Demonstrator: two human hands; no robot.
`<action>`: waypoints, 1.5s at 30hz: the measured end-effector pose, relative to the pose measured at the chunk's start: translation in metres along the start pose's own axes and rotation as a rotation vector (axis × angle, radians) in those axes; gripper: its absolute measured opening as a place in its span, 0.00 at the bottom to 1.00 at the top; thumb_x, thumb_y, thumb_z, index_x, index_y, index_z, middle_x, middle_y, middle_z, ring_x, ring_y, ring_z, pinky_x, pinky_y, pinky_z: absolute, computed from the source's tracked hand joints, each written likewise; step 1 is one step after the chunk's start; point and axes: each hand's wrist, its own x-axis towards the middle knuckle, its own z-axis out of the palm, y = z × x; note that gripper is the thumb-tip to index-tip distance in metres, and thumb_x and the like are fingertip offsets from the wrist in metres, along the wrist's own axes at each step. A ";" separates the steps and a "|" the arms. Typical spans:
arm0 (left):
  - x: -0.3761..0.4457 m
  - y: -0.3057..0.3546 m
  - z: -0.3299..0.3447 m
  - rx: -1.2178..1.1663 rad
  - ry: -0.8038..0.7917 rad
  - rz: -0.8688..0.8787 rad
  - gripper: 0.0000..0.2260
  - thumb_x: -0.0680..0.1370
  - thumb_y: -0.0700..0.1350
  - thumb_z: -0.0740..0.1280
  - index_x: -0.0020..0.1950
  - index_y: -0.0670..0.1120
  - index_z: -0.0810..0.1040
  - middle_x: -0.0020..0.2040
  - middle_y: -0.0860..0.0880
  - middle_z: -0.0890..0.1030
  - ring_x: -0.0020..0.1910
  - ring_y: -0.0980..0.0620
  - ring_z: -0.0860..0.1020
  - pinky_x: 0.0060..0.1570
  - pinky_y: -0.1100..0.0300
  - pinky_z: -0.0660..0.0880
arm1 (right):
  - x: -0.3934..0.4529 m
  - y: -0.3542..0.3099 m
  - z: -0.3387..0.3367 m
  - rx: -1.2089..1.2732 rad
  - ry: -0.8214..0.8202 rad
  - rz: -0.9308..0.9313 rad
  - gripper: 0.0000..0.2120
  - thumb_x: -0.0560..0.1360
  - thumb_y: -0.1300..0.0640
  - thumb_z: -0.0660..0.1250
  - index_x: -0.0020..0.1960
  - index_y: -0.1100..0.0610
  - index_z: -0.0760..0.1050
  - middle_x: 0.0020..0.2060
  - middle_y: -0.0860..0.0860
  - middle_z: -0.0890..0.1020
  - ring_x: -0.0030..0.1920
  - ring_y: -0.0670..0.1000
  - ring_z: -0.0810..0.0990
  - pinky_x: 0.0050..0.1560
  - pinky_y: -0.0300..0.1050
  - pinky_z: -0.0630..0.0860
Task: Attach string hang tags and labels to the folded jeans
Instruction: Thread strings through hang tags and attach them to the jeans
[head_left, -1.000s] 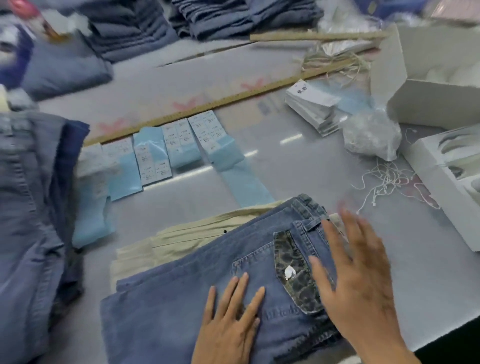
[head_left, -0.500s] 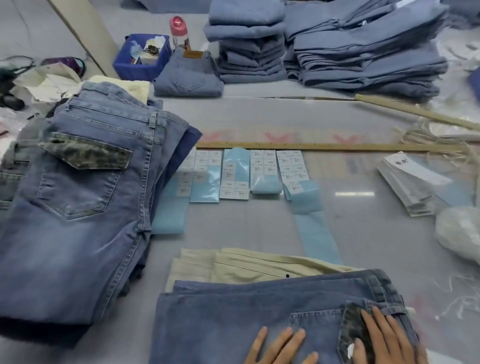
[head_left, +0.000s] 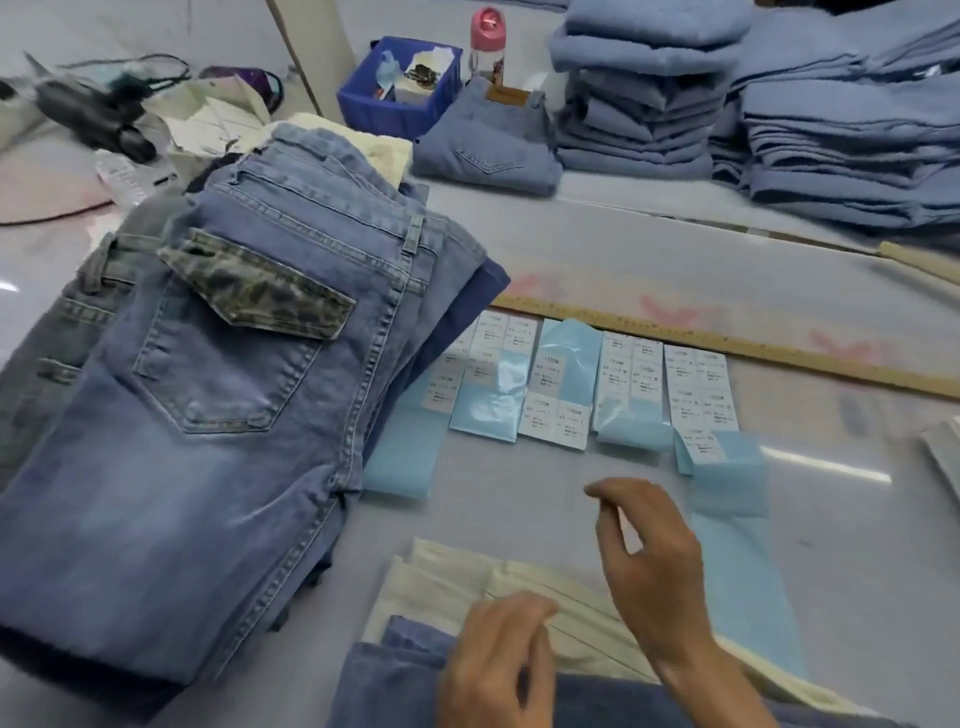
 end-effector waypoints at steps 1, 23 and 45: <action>0.016 -0.016 -0.013 -0.043 -0.060 -0.042 0.11 0.83 0.44 0.61 0.61 0.57 0.77 0.58 0.60 0.80 0.58 0.61 0.77 0.59 0.68 0.72 | 0.017 0.001 0.017 0.010 -0.077 -0.013 0.11 0.75 0.70 0.70 0.53 0.58 0.82 0.49 0.50 0.84 0.51 0.49 0.81 0.56 0.34 0.74; 0.104 -0.102 -0.015 0.654 0.005 -0.137 0.19 0.82 0.56 0.58 0.65 0.49 0.81 0.68 0.42 0.75 0.65 0.43 0.74 0.50 0.50 0.66 | 0.109 0.005 0.181 0.062 -0.550 -0.350 0.11 0.76 0.57 0.72 0.58 0.58 0.82 0.58 0.55 0.81 0.57 0.59 0.76 0.57 0.53 0.75; 0.116 -0.119 0.007 0.619 -0.038 -0.102 0.22 0.81 0.52 0.61 0.74 0.45 0.73 0.77 0.44 0.68 0.75 0.44 0.67 0.70 0.46 0.66 | 0.155 -0.008 0.176 0.111 -0.769 -0.146 0.08 0.73 0.60 0.73 0.51 0.58 0.85 0.48 0.55 0.83 0.48 0.54 0.80 0.51 0.45 0.76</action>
